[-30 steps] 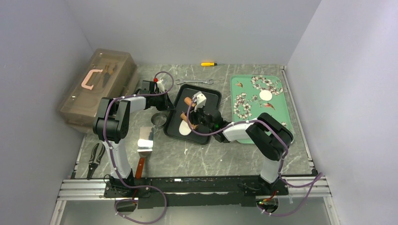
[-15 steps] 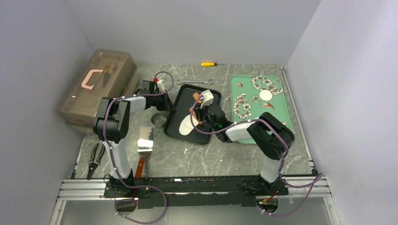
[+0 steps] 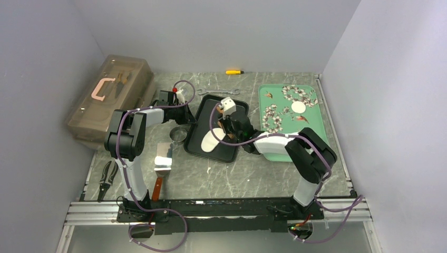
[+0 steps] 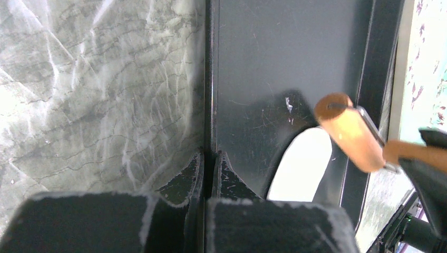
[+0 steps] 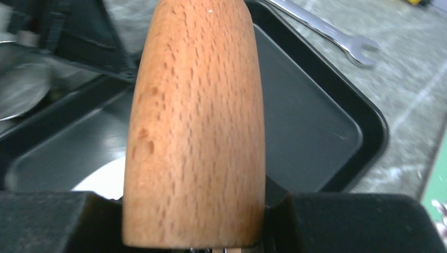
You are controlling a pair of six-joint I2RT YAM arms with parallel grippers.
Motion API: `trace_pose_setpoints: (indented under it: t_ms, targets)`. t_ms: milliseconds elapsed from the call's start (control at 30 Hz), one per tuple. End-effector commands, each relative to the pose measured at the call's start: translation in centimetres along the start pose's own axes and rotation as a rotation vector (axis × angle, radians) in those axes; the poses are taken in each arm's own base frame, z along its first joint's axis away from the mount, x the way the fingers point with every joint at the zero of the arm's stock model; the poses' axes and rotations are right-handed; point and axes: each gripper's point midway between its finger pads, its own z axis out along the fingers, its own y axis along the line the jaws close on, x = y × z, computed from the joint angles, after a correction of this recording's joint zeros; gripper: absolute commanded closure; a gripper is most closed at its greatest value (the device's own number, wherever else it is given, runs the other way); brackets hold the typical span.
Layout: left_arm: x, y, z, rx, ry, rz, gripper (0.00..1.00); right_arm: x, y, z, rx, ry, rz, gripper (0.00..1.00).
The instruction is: Roll out the dumpling wrappers from the dough
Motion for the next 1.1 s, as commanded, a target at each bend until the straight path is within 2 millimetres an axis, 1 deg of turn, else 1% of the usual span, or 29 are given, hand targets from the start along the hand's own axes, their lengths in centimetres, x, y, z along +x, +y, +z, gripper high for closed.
trace_pose_setpoints:
  t_ms: [0, 67, 133, 233, 333, 367, 467, 533, 600, 700, 800, 833, 900, 933, 1000, 1033, 1067]
  targets:
    - [3.1, 3.1, 0.8, -0.098, 0.08, -0.056, 1.0, -8.0, 4.9, -1.5, -0.154, -0.179, -0.07, 1.0]
    - [3.1, 3.1, 0.8, -0.098, 0.08, -0.055, 1.0, -8.2, 6.7, -1.6, -0.204, -0.2, -0.109, 1.0]
    - [3.0, 3.1, 0.8, -0.098, 0.078, -0.054, 1.0, -7.4, 7.8, -1.3, -0.245, -0.2, -0.122, 1.0]
    - [3.0, 3.0, 0.8, -0.095, 0.079, -0.054, 1.0, -5.3, 8.7, -0.4, -0.283, -0.168, -0.142, 1.0]
    - [3.0, 3.0, 0.8, -0.094, 0.081, -0.055, 1.0, -2.6, 9.3, 0.2, -0.301, -0.116, -0.158, 1.0]
    - [3.1, 3.0, 0.8, -0.096, 0.081, -0.055, 1.0, -1.5, 9.8, 0.2, -0.312, -0.092, -0.167, 1.0]
    - [3.0, 3.0, 0.8, -0.097, 0.079, -0.055, 1.0, 1.3, 12.0, -0.8, -0.365, -0.029, -0.21, 1.0]
    - [3.1, 3.0, 0.9, -0.096, 0.081, -0.057, 1.0, 3.2, 14.2, -2.2, -0.45, 0.007, -0.214, 1.0]
    - [3.1, 3.0, 0.9, -0.096, 0.082, -0.057, 1.0, 4.4, 15.7, -3.4, -0.5, 0.032, -0.222, 1.0]
    - [3.0, 3.0, 0.8, -0.095, 0.08, -0.057, 1.0, 5.5, 16.9, -4.9, -0.544, 0.054, -0.228, 1.0]
    - [3.0, 3.0, 0.8, -0.093, 0.081, -0.056, 1.0, 6.4, 17.4, -5.5, -0.57, 0.08, -0.225, 1.0]
    - [3.0, 3.0, 0.8, -0.093, 0.08, -0.056, 1.0, 6.3, 17.5, -5.6, -0.569, 0.08, -0.226, 1.0]
    - [3.0, 3.0, 0.8, -0.094, 0.08, -0.054, 1.0, 5.1, 17.4, -5.5, -0.564, 0.058, -0.222, 1.0]
    - [3.1, 3.0, 0.8, -0.096, 0.081, -0.055, 1.0, 3.9, 17.3, -5.3, -0.555, 0.039, -0.218, 1.0]
    - [3.1, 3.1, 0.8, -0.096, 0.08, -0.056, 1.0, 0.9, 16.9, -4.9, -0.534, -0.01, -0.206, 1.0]
    - [3.1, 3.0, 0.9, -0.095, 0.079, -0.055, 1.0, -1.4, 16.6, -4.6, -0.527, -0.049, -0.19, 1.0]
    - [3.0, 3.0, 0.9, -0.095, 0.078, -0.054, 1.0, -3.1, 16.4, -4.6, -0.535, -0.083, -0.174, 1.0]
